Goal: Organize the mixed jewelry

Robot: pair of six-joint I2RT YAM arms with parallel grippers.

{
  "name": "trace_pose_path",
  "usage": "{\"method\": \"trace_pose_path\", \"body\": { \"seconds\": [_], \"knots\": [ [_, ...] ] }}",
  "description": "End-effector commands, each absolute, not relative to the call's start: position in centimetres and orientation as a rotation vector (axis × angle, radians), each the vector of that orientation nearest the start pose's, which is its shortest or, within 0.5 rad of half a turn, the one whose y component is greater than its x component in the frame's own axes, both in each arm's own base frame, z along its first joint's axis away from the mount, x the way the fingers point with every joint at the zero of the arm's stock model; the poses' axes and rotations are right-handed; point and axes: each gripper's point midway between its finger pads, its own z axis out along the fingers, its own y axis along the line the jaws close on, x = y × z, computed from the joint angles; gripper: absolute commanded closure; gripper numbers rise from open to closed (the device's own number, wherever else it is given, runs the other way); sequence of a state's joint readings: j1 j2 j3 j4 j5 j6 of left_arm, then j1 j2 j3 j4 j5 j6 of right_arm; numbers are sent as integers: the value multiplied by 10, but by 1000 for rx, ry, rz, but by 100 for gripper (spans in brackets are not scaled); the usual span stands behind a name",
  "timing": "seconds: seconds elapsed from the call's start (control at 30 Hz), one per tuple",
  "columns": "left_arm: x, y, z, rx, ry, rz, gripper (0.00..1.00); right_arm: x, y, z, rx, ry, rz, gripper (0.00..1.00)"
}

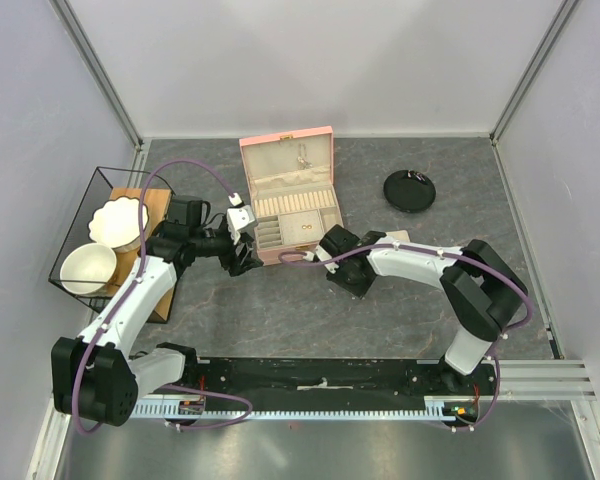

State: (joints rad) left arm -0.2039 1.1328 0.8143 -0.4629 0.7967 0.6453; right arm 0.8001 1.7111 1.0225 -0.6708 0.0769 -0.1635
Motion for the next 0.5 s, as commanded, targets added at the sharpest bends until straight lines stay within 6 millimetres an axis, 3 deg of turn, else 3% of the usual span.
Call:
{"method": "trace_pose_path", "body": {
  "seconds": [0.0, 0.47],
  "knots": [
    [263, -167, 171, 1249, 1709, -673, 26, 227, 213, 8, -1350, 2568, 54, 67],
    [262, -166, 172, 1247, 1709, -672, 26, 221, 208, 4, -1349, 2593, 50, 76]
  ]
}}
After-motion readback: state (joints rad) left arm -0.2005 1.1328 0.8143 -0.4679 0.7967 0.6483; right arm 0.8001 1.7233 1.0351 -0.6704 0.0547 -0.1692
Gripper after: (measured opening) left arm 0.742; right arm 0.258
